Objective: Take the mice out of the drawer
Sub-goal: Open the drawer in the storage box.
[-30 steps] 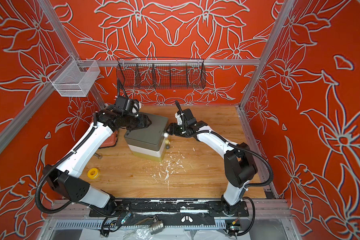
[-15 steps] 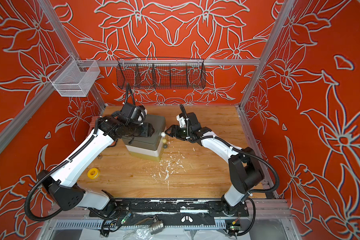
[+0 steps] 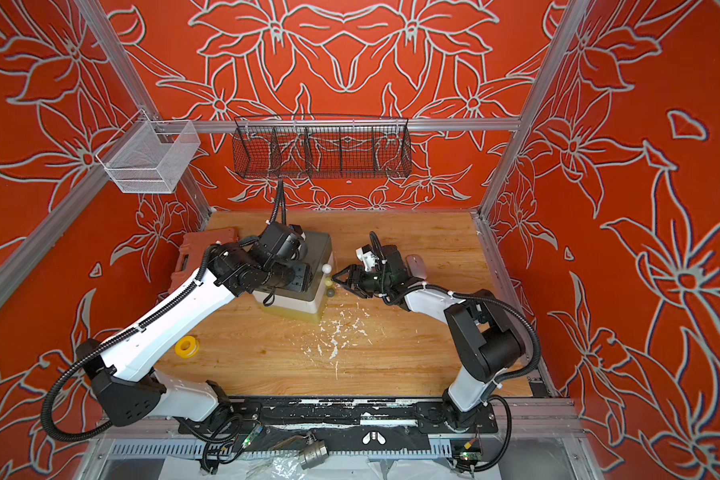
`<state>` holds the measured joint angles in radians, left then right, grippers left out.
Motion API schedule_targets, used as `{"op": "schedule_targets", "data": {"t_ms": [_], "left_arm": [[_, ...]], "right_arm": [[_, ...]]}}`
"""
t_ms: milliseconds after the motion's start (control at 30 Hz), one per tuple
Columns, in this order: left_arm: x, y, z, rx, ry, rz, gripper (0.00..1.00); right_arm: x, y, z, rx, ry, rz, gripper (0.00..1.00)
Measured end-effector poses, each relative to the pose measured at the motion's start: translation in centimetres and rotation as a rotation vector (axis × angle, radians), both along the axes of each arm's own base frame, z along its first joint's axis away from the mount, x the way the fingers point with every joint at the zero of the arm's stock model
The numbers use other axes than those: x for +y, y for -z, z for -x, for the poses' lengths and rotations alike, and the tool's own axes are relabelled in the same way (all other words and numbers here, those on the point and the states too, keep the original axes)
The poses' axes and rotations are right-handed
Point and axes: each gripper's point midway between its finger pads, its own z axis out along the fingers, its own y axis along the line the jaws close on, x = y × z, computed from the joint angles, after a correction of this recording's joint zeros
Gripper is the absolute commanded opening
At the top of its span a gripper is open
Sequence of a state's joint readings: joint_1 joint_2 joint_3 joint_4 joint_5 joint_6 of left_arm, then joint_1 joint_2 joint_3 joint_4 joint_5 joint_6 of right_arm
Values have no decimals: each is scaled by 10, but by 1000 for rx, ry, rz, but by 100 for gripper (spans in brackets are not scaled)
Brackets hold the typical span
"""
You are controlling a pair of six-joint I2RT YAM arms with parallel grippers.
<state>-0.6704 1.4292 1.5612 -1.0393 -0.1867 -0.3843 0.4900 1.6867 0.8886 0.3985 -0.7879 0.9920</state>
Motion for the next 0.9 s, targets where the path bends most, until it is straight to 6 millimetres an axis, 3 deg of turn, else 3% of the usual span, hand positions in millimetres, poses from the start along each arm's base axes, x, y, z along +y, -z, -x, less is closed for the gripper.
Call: {"op": "schedule_targets", "data": {"t_ms": [533,900], "left_arm": [[-10,27,-7,61,15,-52,63],[-7,30,-10,52,16,-84,60]], "right_arm": [[21,30,-11,19,-25,-48,56],[27,27,-18,-5,-35,-74,48]]}}
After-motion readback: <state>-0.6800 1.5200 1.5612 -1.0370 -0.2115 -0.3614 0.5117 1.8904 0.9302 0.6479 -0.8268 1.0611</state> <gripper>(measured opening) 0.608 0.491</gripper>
